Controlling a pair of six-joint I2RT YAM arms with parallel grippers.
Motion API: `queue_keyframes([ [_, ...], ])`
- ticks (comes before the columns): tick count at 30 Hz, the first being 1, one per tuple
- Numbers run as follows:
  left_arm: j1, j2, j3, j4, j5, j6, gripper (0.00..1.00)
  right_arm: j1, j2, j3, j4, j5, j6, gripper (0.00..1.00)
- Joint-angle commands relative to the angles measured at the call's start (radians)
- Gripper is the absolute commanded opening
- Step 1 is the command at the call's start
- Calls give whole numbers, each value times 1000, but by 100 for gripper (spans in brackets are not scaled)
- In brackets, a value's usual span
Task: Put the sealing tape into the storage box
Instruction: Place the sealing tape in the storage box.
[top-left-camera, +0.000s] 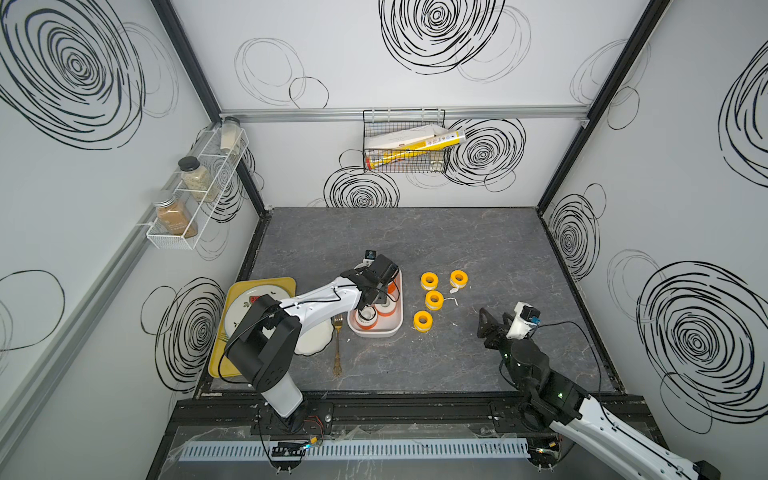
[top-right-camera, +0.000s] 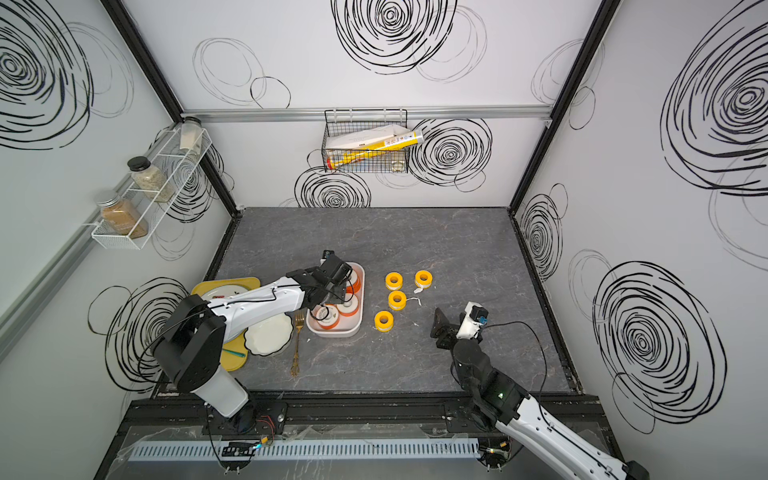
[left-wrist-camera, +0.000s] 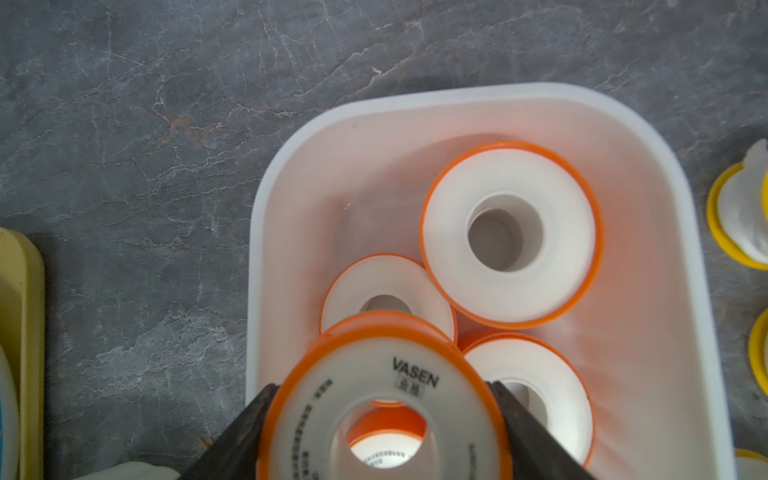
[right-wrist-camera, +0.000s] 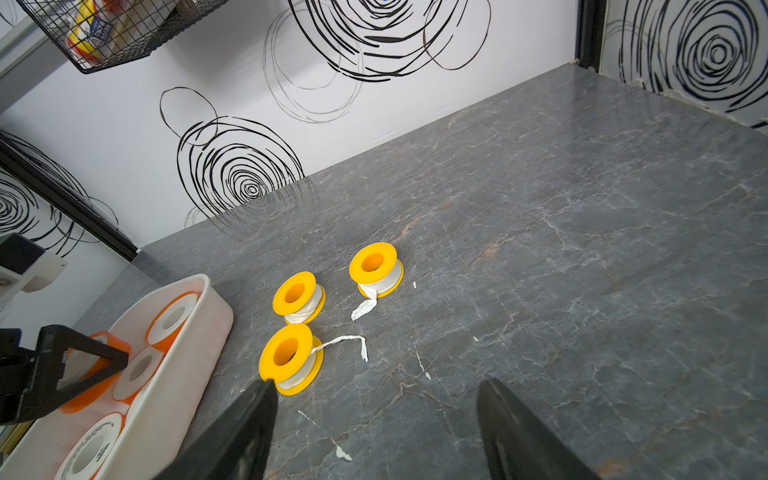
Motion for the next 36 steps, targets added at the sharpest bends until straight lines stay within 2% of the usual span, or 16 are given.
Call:
queue_keyframes([
  [1,17,16,20,20,-11,-4,63,-1,8,20,24,0,-9,80],
  [30,25,152,113,46,-4,35,65,-1,9,20,24,0,-8,80],
  [33,27,146,104,46,-14,34,66,-1,9,20,24,-3,-9,80],
  [36,33,138,100,46,-16,35,72,-1,9,19,24,-3,-8,80],
])
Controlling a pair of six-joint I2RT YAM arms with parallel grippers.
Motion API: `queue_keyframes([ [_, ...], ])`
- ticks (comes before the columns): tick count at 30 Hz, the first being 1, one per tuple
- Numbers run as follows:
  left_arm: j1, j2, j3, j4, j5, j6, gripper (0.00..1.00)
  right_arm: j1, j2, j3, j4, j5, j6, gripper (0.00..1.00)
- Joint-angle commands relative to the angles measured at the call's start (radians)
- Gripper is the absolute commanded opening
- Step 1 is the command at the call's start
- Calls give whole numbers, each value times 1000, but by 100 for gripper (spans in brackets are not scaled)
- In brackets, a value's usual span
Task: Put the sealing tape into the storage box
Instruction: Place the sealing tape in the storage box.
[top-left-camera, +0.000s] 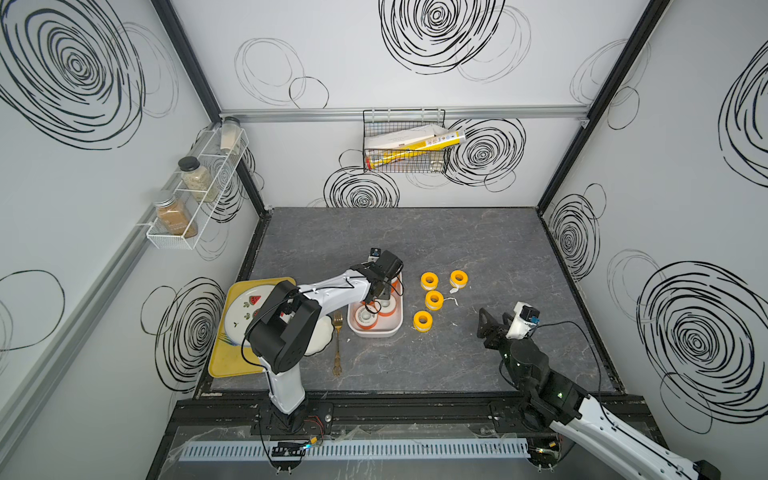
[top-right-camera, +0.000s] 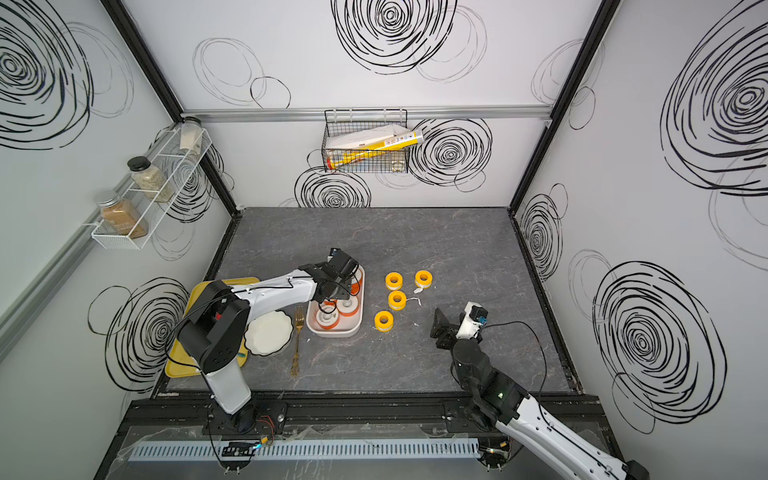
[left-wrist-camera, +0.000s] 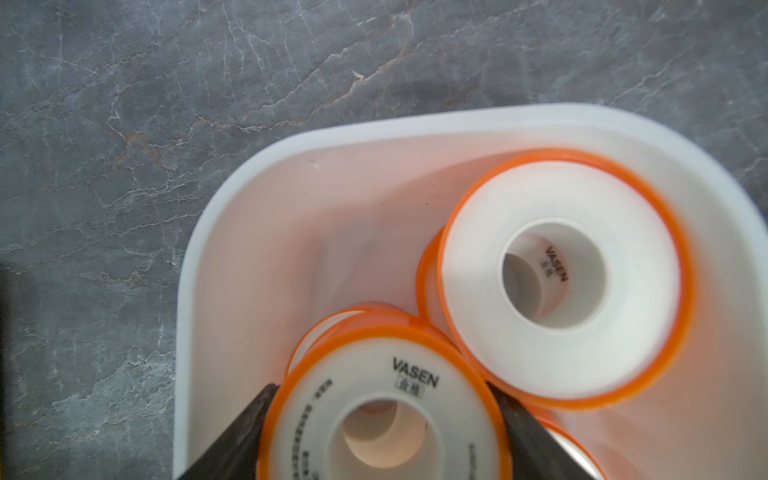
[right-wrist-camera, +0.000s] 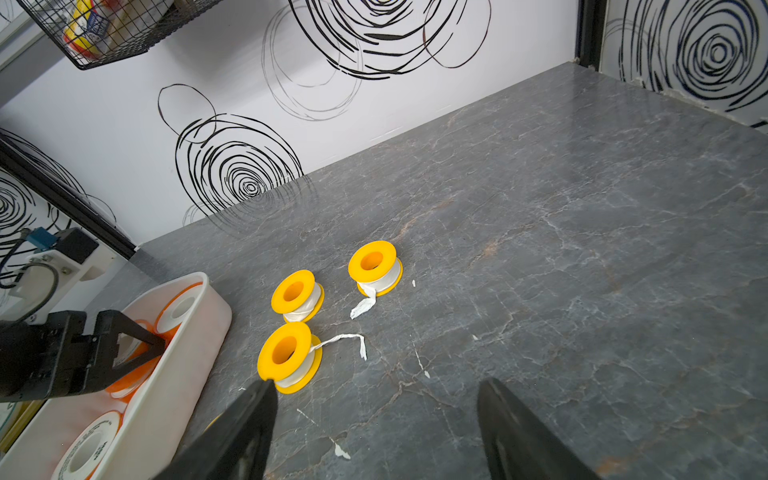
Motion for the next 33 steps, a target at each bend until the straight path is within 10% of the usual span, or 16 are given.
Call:
queue_keyframes([
  [1,15,-5,15,16,-20,12,73,-1,3,20,24,-3,-8,80],
  [13,23,-27,22,2,-27,12,88,-2,3,19,24,-3,-9,80],
  [33,3,-122,-11,-12,-10,-1,83,-1,7,19,29,-6,-11,80],
])
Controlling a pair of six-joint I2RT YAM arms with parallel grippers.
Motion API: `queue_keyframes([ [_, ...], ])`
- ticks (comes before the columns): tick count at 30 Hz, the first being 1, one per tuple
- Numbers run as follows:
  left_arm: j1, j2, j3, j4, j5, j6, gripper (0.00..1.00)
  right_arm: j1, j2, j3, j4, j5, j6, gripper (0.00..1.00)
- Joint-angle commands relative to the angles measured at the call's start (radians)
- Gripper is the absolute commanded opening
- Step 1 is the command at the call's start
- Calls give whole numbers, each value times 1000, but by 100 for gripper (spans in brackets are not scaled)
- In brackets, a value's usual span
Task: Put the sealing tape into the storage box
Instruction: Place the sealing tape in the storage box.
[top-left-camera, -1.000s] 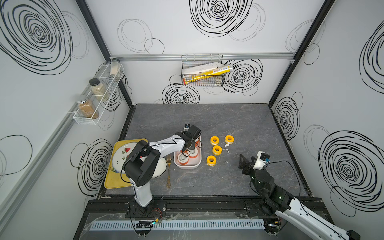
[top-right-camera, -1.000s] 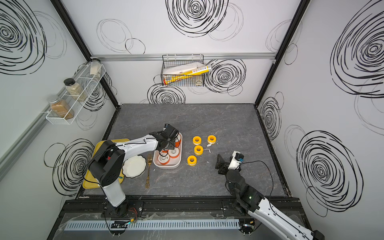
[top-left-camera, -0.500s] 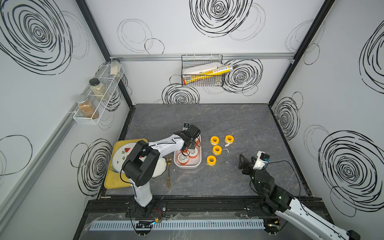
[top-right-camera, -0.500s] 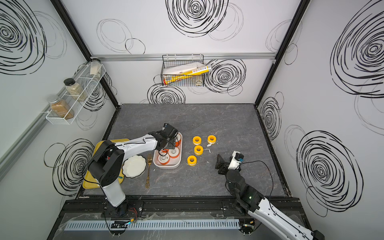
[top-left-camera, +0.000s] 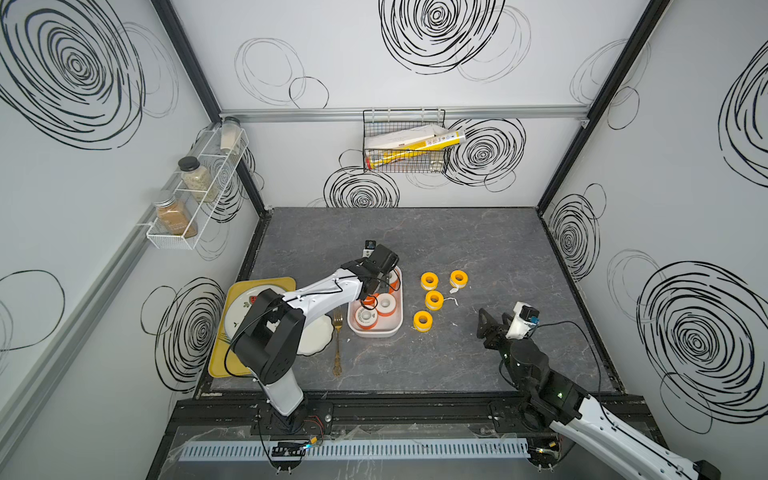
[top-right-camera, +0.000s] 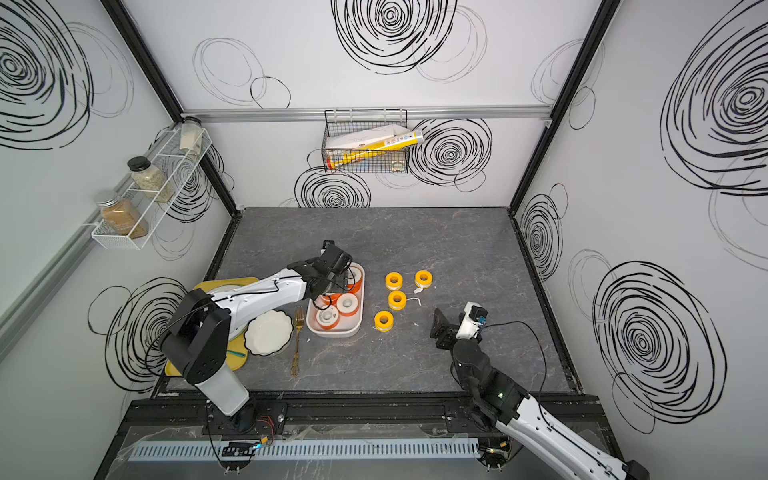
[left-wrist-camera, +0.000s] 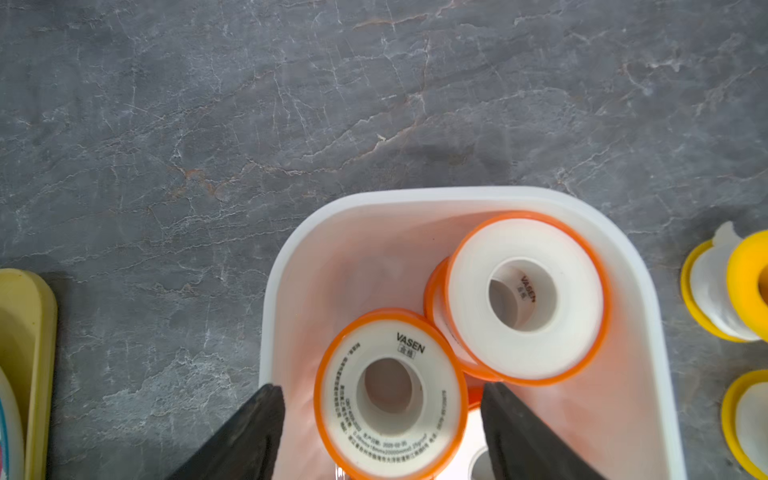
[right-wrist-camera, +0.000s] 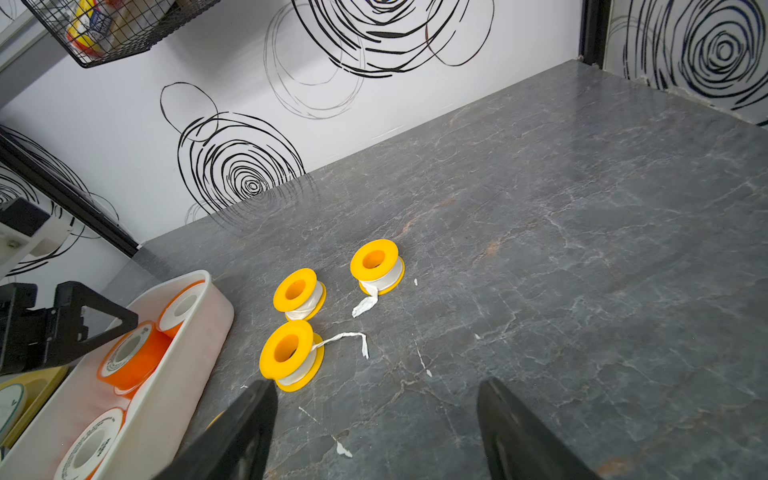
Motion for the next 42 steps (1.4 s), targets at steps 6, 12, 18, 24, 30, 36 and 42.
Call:
queue_keyframes([
  [6,-22,-45,-36,-11,7,-5,82,-1,15,20,33,0,-13,80],
  [12,-32,-17,-43,-18,-2,-8,85,-1,26,22,38,-1,-14,80],
  [18,-32,8,-40,-15,-30,-3,88,-1,32,23,39,-4,-15,80],
  [24,-30,21,-42,-18,-47,-9,85,-1,32,23,39,-3,-14,80],
  [30,-29,31,-38,-18,-53,-9,87,-1,33,23,38,-3,-13,80],
  [36,-29,41,-41,-18,-63,-13,83,-1,32,23,37,-4,-13,80],
  [42,-26,40,-41,-18,-66,-14,80,-2,31,23,36,-4,-12,80],
])
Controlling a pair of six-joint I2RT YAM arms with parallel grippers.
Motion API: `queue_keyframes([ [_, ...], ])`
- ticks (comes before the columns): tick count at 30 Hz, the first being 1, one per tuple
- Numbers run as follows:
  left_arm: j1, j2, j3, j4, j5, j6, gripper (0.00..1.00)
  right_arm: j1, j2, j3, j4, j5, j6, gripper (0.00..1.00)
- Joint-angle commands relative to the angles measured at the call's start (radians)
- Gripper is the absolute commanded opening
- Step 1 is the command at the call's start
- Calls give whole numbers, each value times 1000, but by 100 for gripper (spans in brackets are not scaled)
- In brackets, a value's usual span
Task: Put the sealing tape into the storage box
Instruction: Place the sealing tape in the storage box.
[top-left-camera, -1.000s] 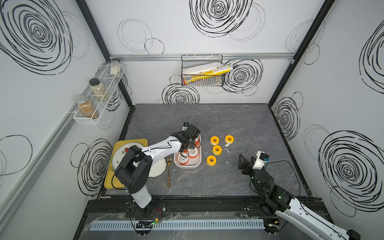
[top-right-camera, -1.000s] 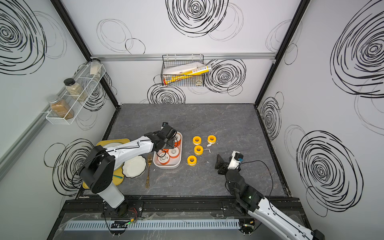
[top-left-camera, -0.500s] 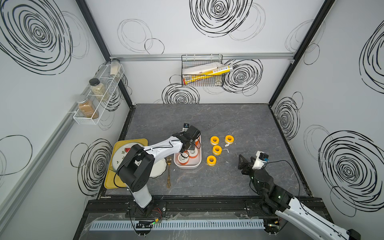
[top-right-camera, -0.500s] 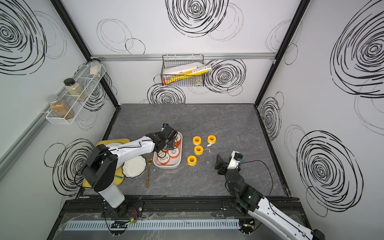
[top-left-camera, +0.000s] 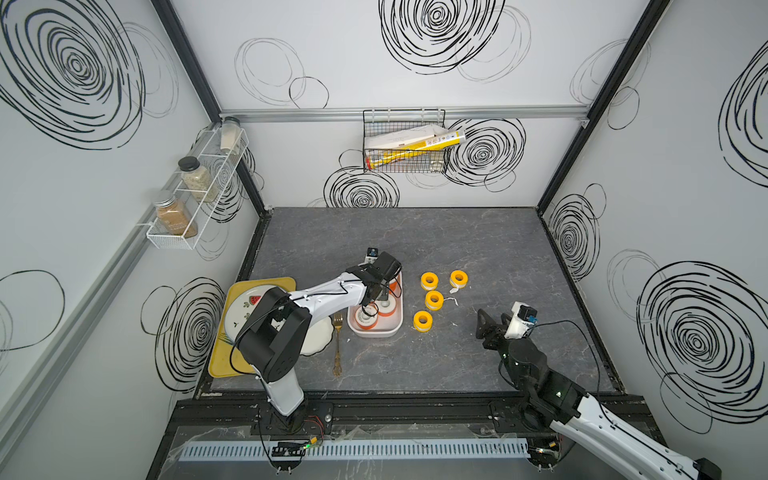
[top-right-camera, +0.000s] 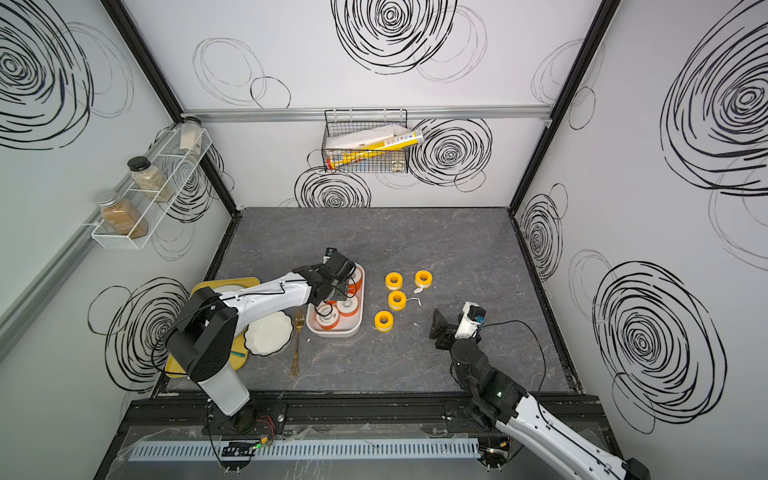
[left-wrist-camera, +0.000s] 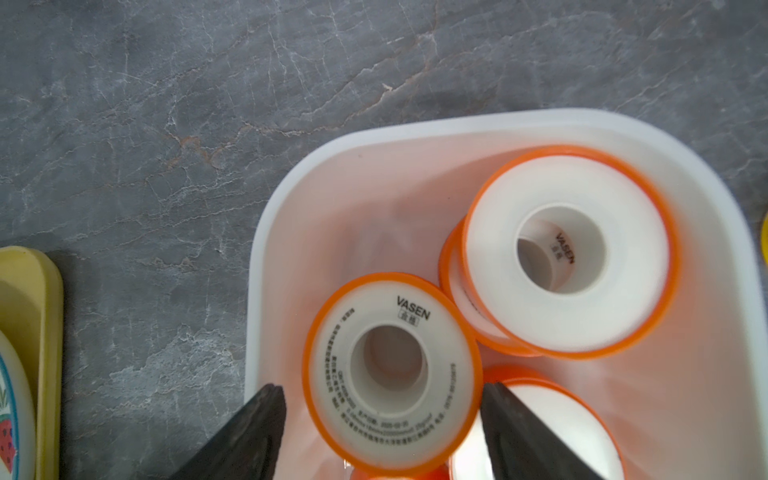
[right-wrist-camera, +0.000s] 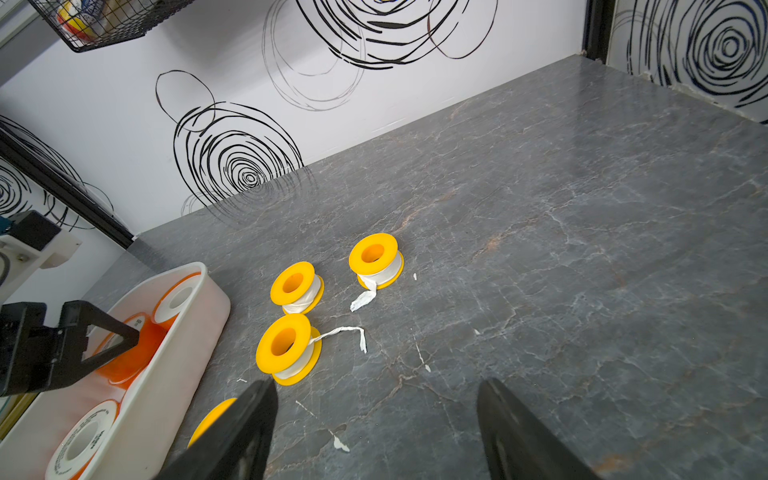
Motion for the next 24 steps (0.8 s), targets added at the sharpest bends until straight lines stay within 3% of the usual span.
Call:
queue_keyframes([
  [1,2,13,-7,4,-28,-6,80,-1,5,23,28,5,-10,80],
  [15,-1,-72,0,5,19,-10,85,-1,2,23,26,4,-6,80],
  [24,-18,-324,-3,-19,112,-7,86,-1,-1,22,31,9,-11,80],
])
